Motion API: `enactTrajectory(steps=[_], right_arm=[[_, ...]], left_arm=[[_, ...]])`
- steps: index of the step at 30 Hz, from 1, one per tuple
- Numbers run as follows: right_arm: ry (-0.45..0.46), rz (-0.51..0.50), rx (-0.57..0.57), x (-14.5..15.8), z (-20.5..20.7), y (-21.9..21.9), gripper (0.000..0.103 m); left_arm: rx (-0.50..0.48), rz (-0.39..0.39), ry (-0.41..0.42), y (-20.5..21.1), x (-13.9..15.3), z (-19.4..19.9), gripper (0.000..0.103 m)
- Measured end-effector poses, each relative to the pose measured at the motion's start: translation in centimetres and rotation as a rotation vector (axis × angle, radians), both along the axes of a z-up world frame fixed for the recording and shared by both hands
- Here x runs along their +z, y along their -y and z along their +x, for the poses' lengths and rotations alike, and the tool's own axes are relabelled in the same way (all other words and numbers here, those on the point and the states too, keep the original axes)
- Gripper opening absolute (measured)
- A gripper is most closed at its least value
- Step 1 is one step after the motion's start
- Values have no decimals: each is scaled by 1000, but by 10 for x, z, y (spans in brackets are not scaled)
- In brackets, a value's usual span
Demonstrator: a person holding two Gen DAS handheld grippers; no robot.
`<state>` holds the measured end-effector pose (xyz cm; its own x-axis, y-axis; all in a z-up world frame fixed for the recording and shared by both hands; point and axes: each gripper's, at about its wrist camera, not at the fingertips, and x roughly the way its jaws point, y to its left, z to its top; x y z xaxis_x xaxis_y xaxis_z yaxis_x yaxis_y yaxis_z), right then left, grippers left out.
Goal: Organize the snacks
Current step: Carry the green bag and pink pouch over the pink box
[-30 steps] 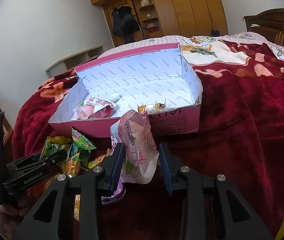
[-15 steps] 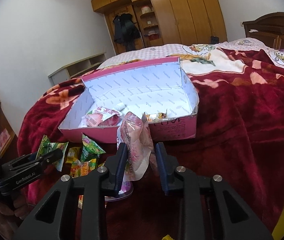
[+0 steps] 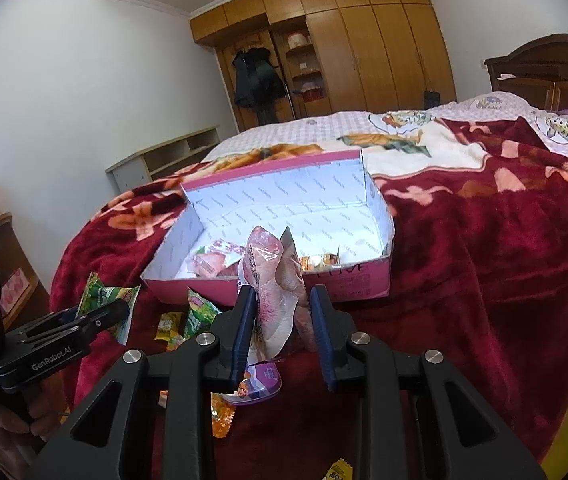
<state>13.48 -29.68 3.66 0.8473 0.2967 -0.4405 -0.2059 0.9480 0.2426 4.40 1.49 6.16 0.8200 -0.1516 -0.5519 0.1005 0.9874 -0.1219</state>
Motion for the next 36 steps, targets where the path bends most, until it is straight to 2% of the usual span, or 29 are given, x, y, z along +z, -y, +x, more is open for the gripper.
enactTrajectory(steps=[15,28,36], right_arm=[[48,-10,-14,19,3,7,29],[108,-59,-30,41,31,7,29],[98,-80,-28,41,60,5,29]], left_arm=[[-21,28,48,15,25,15,47],[-28,67,64,24,39,61,47],[-32,72,54,29,37,96,47]])
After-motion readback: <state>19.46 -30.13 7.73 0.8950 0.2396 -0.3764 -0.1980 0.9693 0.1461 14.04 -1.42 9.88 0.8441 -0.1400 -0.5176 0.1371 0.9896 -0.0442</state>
